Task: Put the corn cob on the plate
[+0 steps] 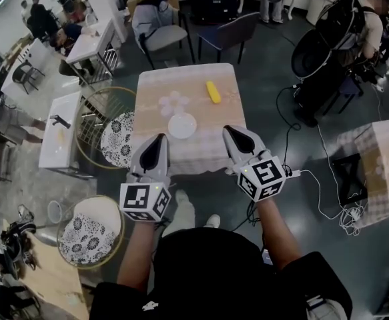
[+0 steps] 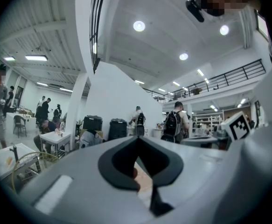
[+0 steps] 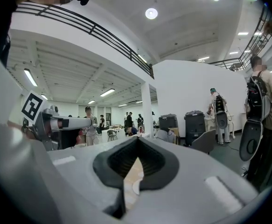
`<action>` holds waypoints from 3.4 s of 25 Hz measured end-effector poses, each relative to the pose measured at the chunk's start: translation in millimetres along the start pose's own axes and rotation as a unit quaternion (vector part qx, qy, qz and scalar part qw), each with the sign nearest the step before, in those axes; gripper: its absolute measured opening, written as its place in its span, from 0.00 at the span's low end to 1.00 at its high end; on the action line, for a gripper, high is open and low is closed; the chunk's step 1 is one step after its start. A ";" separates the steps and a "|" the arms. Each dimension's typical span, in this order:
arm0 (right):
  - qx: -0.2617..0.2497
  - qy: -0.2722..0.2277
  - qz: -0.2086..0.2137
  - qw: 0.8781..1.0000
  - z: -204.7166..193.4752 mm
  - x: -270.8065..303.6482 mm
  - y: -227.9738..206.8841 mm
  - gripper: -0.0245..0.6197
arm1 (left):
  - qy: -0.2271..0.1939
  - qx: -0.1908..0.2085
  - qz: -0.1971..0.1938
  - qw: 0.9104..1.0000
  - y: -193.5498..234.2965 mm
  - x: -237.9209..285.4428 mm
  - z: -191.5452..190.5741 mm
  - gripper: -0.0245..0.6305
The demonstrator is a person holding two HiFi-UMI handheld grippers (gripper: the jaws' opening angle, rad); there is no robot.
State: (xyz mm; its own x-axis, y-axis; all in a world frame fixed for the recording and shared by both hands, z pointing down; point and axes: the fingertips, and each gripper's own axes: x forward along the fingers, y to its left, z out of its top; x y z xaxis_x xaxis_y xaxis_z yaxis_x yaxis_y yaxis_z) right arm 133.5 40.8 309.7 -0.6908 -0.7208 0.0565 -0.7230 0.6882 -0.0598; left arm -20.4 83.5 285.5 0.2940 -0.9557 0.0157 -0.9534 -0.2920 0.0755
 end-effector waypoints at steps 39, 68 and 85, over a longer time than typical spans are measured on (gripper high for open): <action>-0.015 -0.006 -0.054 0.998 22.7 141.0 -33.3 0.04 | -0.008 0.015 -0.042 0.999 107.7 114.7 20.8 0.05; -0.023 0.032 -0.122 0.992 10.6 197.3 -53.7 0.04 | 0.013 -0.027 -0.086 0.996 166.2 156.8 2.3 0.05; 0.008 0.079 -0.100 0.992 -41.2 241.1 -149.8 0.04 | 0.058 -0.039 -0.022 0.997 168.4 212.3 -35.3 0.05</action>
State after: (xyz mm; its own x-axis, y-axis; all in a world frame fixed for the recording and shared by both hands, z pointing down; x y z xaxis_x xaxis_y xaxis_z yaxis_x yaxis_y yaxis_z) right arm 75.0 -232.7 373.3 -0.5268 -0.8201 0.2235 -0.8462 0.5307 -0.0471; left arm -116.2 -167.3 336.7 0.3459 -0.9299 0.1252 -0.9324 -0.3259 0.1560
